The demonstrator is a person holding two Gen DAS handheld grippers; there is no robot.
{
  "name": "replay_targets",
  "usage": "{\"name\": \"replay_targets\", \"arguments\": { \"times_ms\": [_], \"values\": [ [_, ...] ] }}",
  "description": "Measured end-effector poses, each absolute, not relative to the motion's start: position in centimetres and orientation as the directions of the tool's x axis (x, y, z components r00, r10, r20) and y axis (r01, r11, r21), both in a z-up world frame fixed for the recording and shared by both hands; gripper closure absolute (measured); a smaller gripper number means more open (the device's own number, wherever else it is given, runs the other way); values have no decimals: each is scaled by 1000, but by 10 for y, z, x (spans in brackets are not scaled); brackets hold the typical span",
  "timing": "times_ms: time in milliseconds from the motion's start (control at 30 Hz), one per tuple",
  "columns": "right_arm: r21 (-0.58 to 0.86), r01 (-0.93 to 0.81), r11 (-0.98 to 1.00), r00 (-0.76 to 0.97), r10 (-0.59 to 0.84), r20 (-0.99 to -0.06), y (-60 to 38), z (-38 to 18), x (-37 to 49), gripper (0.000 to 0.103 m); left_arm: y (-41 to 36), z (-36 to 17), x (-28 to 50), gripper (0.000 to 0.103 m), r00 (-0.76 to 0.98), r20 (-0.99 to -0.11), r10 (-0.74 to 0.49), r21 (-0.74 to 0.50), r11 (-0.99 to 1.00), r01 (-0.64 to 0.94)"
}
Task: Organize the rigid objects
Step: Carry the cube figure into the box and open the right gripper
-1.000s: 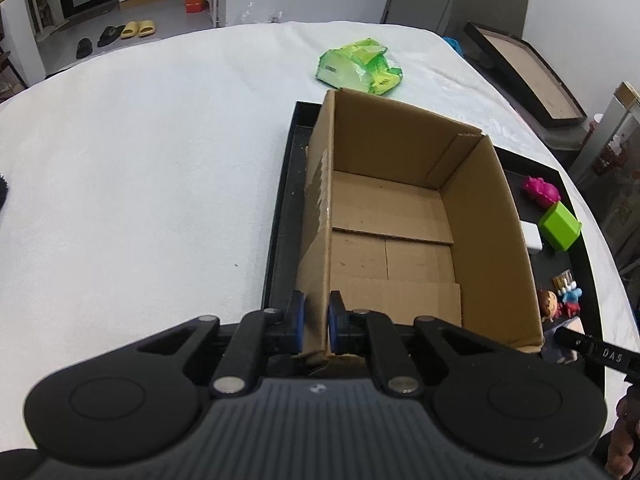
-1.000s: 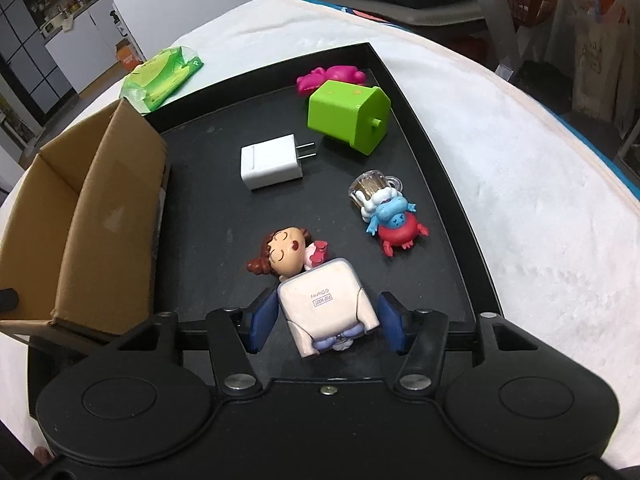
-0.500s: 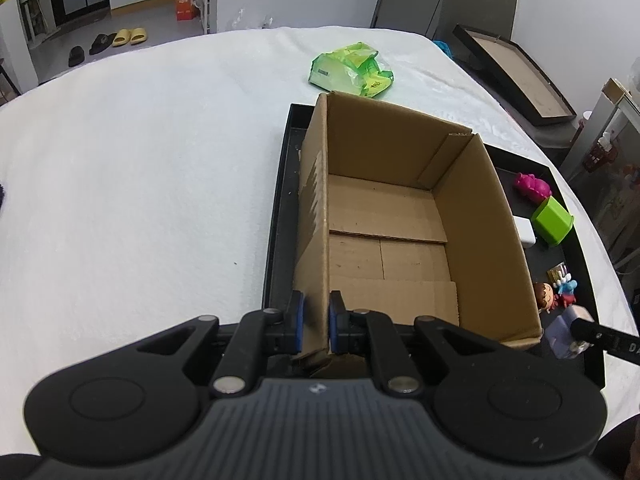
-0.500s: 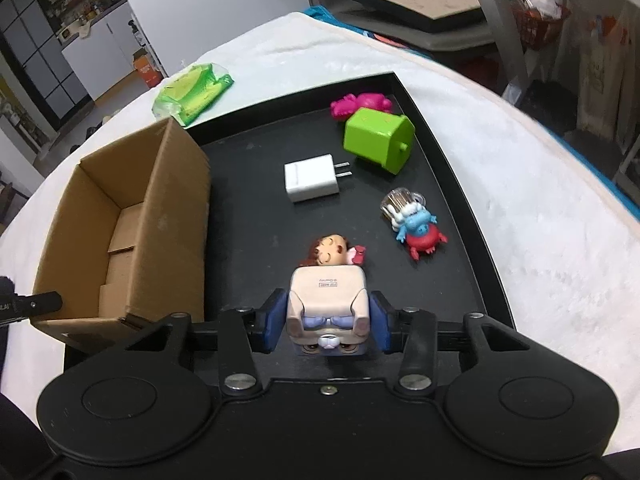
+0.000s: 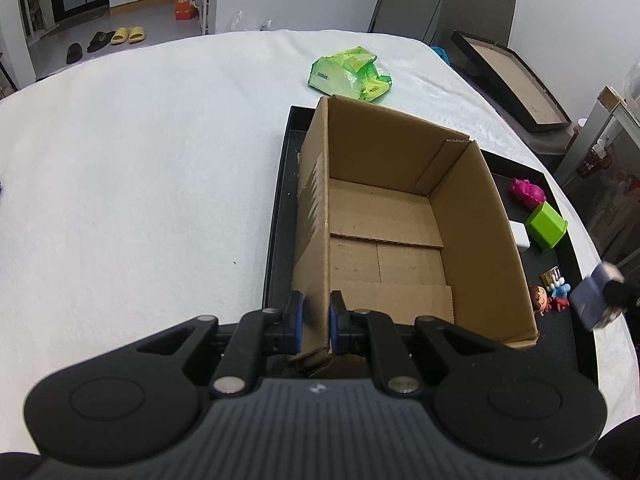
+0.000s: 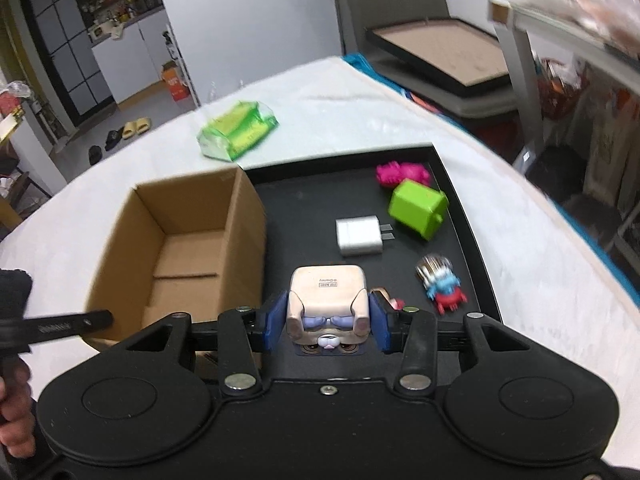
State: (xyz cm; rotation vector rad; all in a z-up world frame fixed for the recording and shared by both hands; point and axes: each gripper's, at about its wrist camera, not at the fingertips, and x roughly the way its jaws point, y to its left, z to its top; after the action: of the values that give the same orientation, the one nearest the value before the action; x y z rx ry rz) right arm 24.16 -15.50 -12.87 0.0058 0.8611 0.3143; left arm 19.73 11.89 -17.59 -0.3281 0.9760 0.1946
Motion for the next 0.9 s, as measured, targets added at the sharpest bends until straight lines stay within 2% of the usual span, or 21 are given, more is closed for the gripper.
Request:
{"name": "replay_targets", "arguments": {
  "times_ms": [433,900],
  "values": [
    [120,-370,921,613,339,-714,-98,-105,242,60,124,-179,197,90,546,-837,-39,-231,930,-286],
    [79,-476,876,543,363,-757,-34,-132,248,60,130,-186,199,90,543,-837,-73,-260,925,-276]
  ]
}}
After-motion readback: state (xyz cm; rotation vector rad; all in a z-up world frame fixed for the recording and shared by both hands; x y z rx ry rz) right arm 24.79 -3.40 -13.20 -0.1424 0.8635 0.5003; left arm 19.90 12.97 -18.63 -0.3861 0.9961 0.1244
